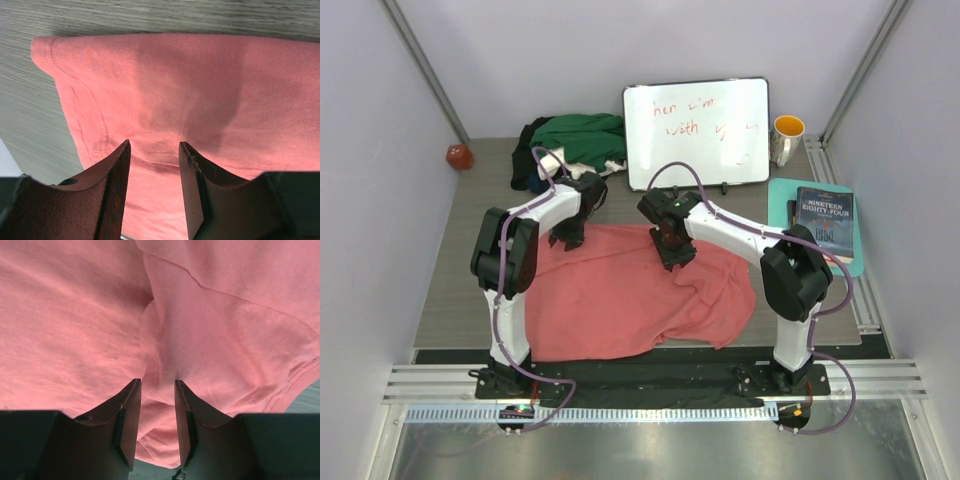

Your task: Fold and stack the t-shirts

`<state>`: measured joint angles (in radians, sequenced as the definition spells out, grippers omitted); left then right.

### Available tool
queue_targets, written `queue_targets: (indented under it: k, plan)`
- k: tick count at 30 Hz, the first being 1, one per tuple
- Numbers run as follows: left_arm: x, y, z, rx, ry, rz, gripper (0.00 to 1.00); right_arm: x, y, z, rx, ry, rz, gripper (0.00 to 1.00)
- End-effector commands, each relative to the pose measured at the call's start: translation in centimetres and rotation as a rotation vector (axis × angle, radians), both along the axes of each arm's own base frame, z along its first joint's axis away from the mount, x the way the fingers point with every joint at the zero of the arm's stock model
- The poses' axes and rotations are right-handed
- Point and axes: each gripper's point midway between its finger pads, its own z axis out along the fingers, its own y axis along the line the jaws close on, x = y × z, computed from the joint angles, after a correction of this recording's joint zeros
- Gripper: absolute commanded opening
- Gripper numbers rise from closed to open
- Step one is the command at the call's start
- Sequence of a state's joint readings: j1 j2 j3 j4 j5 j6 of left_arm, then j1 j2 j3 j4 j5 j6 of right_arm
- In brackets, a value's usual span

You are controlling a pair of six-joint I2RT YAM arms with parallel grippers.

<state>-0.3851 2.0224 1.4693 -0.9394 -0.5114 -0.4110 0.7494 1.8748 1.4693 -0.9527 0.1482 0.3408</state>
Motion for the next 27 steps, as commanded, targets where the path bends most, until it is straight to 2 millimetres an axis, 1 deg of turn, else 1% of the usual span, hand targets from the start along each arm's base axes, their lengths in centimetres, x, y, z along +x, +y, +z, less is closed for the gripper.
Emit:
queue_targets:
  k: [1,5,9,16,20,21,22,23,25,26,27]
  plan:
    - [0.3,-0.1,0.2,-0.005,-0.011,0.0,0.44,0.6,-0.2,0.1,-0.042,-0.016,0.016,0.39]
    - [0.3,-0.1,0.2,-0.006,-0.011,-0.001,0.44,-0.1,-0.4,-1.7,-0.072,0.04,0.029,0.38]
    - [0.3,-0.1,0.3,-0.007,-0.009,-0.003,0.44,-0.6,-0.6,-3.0,-0.075,0.064,0.031,0.38]
    - [0.4,-0.1,0.2,-0.009,-0.01,-0.004,0.43,-0.8,-0.4,-3.8,-0.069,0.075,0.027,0.38]
    - [0.3,-0.1,0.2,-0.009,-0.006,-0.006,0.43,-0.8,-0.5,-4.0,-0.074,0.075,0.031,0.31]
    - [0.3,-0.1,0.1,-0.008,-0.003,-0.006,0.43,-0.7,-0.6,-4.0,-0.081,0.071,0.03,0.28]
    - [0.2,-0.1,0.1,-0.008,0.0,-0.007,0.43,-0.7,-0.7,-3.9,-0.085,0.066,0.032,0.23]
    - [0.3,-0.2,0.2,-0.009,-0.002,-0.007,0.43,-0.7,-0.8,-3.9,-0.085,0.064,0.03,0.15]
    - [0.2,-0.2,0.0,-0.008,0.003,-0.007,0.43,-0.4,-0.8,-3.3,-0.084,0.044,0.028,0.11]
    - [0.3,-0.2,0.1,-0.009,0.002,-0.007,0.43,-0.3,-0.8,-3.0,-0.082,0.036,0.027,0.05]
    - [0.3,-0.2,0.0,-0.01,0.002,-0.007,0.43,-0.2,-0.9,-2.8,-0.084,0.029,0.024,0.05]
